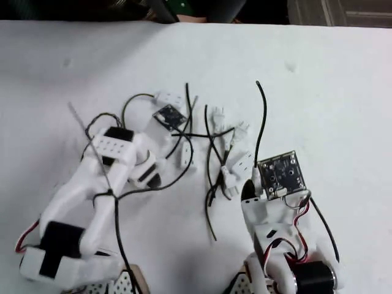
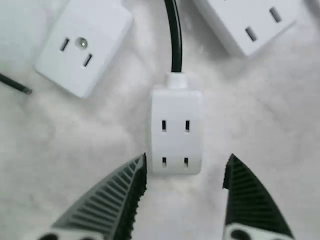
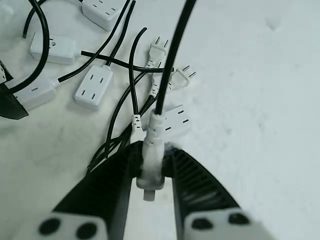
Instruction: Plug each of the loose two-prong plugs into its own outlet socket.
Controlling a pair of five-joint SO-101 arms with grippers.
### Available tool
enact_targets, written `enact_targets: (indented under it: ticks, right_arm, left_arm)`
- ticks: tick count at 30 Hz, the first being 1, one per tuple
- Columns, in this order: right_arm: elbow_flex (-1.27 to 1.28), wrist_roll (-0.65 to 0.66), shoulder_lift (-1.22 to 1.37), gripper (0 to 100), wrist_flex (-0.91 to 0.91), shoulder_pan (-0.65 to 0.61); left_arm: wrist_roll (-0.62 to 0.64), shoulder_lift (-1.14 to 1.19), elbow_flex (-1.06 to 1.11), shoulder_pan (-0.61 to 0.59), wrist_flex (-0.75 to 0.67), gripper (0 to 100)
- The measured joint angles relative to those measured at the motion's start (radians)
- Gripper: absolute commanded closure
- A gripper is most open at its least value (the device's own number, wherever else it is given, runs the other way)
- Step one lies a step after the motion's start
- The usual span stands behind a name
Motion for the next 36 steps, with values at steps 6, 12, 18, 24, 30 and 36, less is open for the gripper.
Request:
enact_targets:
  ticks: [6, 12, 18, 24, 30, 36]
  right_arm:
    - [0.000, 0.000, 0.000, 98.1, -0.002, 0.000]
    - [0.000, 0.000, 0.000, 98.1, -0.002, -0.101]
    - [0.000, -0.012, 0.000, 98.1, -0.064, -0.304]
    - [0.000, -0.092, 0.000, 98.1, -0.147, -0.491]
    - [0.000, -0.158, 0.000, 98.1, -0.209, -0.637]
    - [0.000, -0.176, 0.000, 98.1, -0.272, -0.721]
  left_arm:
    - [0.000, -0.207, -0.018, -0.006, 0.120, 71]
    - [0.072, -0.434, -0.018, -0.040, 0.146, 70]
    - [0.250, -0.649, -0.012, -0.058, 0.155, 71]
    - [0.362, -0.865, 0.083, -0.058, 0.155, 70]
    - [0.433, -1.129, 0.209, -0.058, 0.143, 71]
    - [0.439, -1.378, 0.302, -0.035, 0.143, 71]
